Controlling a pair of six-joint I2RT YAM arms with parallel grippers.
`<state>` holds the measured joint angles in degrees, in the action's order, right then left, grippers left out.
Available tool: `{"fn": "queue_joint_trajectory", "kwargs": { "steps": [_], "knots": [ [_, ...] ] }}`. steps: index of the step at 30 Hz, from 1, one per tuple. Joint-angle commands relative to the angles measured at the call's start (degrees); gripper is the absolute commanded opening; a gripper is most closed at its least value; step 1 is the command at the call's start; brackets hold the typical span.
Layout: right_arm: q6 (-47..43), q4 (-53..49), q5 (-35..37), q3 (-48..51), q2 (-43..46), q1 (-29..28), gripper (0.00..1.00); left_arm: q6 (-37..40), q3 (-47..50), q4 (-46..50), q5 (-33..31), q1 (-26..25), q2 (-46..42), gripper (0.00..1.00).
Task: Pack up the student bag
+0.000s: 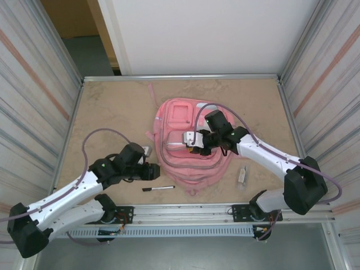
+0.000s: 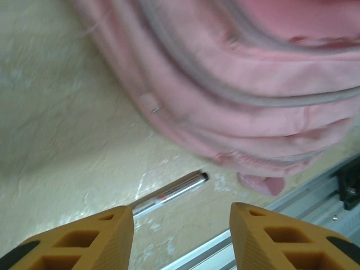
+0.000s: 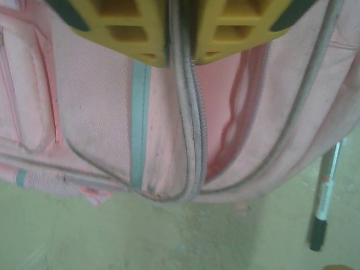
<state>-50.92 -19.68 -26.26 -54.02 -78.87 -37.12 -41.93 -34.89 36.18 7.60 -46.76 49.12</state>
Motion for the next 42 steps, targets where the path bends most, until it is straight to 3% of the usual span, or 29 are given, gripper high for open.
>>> {"fn": "queue_joint_trajectory", "kwargs": {
  "steps": [1,5,6,7,12,19,24,33,42],
  "knots": [
    [2.0,4.1,7.4,1.4,0.9,-0.3,0.11,-9.6,1.7,4.9,-3.5,-1.9,0.6,0.49],
    [2.2,3.9,5.8,1.5,1.8,0.0,0.12,-23.1,1.4,8.9,-0.9,-3.2,2.0,0.52],
    [1.9,3.6,6.5,1.4,1.9,-0.6,0.09,-26.5,1.7,9.5,-1.7,-4.6,2.2,0.53],
    [1.7,3.6,7.2,1.5,1.8,-1.2,0.00,-30.4,1.9,10.5,-3.8,-6.9,2.1,0.55],
    [2.0,5.4,10.2,3.0,2.8,-3.3,0.00,-44.7,4.2,9.8,-11.5,-13.1,2.4,0.59],
    [4.2,8.9,7.4,3.8,4.9,-4.0,0.00,-48.0,2.2,7.1,-17.7,-13.5,9.1,0.60],
    [4.4,9.9,6.9,4.2,4.6,-4.4,0.00,-49.3,-0.8,6.2,-17.6,-13.8,15.5,0.62],
    [3.4,8.0,7.0,4.1,5.4,-4.5,0.00,-67.2,-4.0,5.8,-12.9,-18.2,25.8,0.61],
    [3.1,8.0,6.7,4.6,6.3,-4.8,0.00,-75.2,-4.6,-0.1,-16.7,-18.4,31.7,0.59]
  ]
}}
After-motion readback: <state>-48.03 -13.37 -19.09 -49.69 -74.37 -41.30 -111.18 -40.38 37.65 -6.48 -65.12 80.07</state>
